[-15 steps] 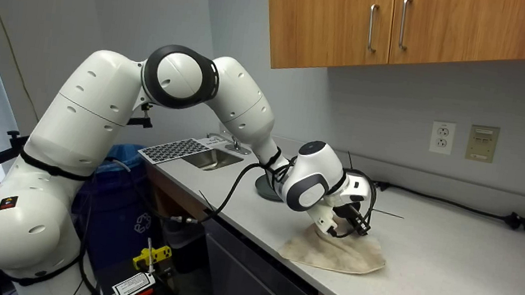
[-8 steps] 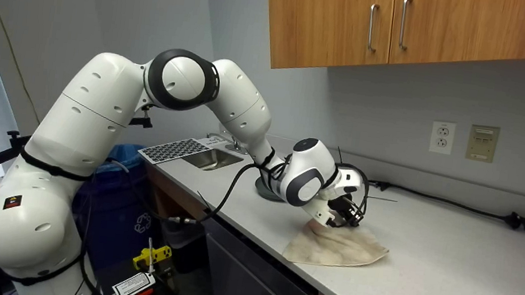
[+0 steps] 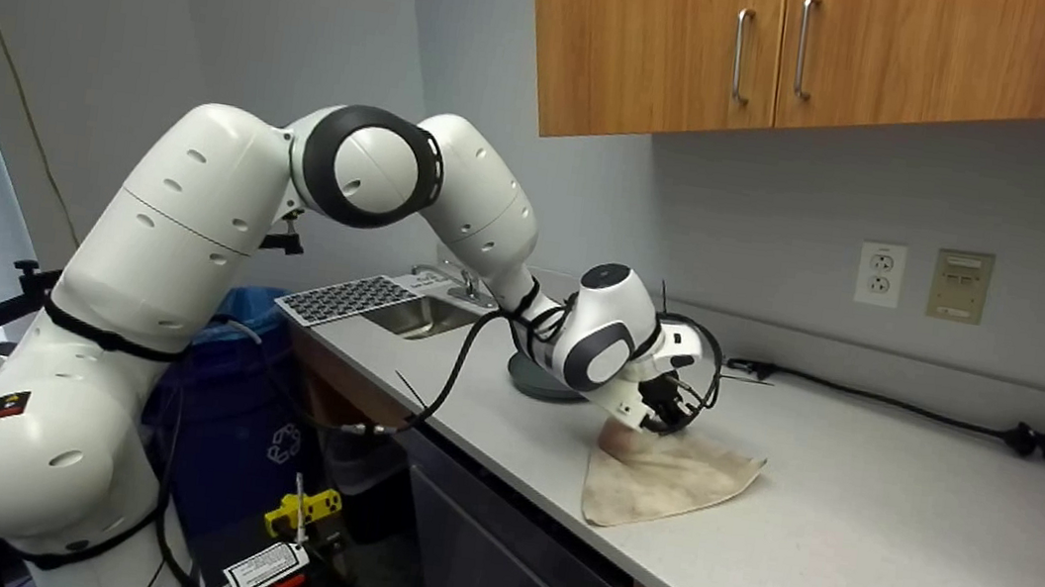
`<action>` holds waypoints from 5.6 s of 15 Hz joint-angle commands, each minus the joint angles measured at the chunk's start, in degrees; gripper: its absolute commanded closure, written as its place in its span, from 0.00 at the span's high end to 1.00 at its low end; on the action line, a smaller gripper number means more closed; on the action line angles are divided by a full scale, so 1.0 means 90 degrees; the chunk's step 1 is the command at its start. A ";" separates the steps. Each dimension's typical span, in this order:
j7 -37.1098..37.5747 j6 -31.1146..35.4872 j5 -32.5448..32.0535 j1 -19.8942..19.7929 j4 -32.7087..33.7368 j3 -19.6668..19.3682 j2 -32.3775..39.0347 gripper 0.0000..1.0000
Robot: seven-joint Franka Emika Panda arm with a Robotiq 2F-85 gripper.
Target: Spread the towel out on the counter
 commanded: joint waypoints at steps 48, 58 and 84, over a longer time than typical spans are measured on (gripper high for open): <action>-0.0332 0.1158 -0.0485 -0.0474 -0.0936 -0.0072 -0.0572 0.00; -0.0100 0.0393 -0.0326 -0.0431 -0.0258 0.0058 -0.0059 0.00; 0.0706 0.2372 0.0186 0.0069 0.0393 -0.0334 0.0636 0.00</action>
